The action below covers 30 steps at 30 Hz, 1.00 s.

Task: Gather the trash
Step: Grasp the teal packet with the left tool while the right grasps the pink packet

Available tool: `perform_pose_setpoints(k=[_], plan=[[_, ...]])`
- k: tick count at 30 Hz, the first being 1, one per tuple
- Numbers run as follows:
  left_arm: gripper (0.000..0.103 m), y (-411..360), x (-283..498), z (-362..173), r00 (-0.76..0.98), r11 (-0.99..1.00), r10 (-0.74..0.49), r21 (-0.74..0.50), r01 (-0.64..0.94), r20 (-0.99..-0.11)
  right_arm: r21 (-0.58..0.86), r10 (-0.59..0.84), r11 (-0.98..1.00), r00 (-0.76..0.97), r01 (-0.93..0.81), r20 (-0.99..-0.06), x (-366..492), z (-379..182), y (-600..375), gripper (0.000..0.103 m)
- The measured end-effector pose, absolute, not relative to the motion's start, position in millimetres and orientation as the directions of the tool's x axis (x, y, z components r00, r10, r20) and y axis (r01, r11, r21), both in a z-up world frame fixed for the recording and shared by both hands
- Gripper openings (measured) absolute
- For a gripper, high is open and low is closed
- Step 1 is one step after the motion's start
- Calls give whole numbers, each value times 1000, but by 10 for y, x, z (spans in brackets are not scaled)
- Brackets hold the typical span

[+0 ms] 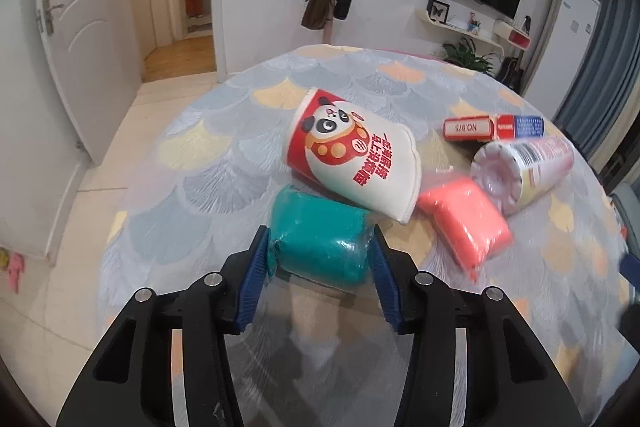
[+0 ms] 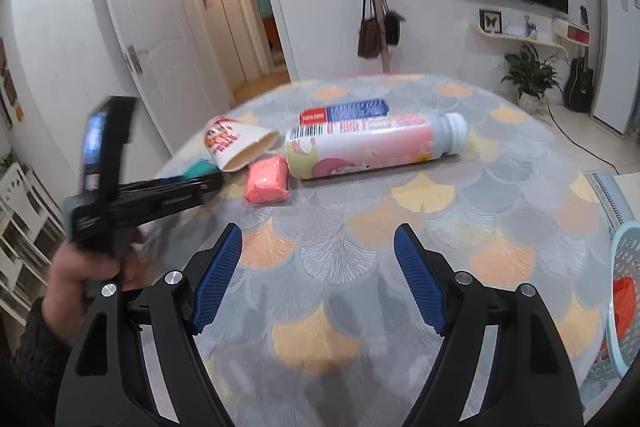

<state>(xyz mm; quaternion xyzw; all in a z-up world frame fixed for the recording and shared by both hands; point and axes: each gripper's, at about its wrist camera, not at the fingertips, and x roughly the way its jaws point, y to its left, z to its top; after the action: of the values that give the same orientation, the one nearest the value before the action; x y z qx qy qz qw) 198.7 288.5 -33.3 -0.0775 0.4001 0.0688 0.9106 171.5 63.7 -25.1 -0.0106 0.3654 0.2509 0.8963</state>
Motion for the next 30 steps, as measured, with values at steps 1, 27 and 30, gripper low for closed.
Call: perform_pose_setpoints(k=[1,27,30], plan=[[46,2906,1932,-339,668,977,77,-78,-199,-741,155,430,874,585,-460,-688,1788,-290,722,75],[49,2958,1609,-334,680,969,75,-108,-223,-729,105,386,866,520,-488,-762,2505,-580,1665,73],[49,2967,1606,-333,684,968,68,-119,-222,-726,64,352,880,556,-471,-752,2486,-573,1637,45]])
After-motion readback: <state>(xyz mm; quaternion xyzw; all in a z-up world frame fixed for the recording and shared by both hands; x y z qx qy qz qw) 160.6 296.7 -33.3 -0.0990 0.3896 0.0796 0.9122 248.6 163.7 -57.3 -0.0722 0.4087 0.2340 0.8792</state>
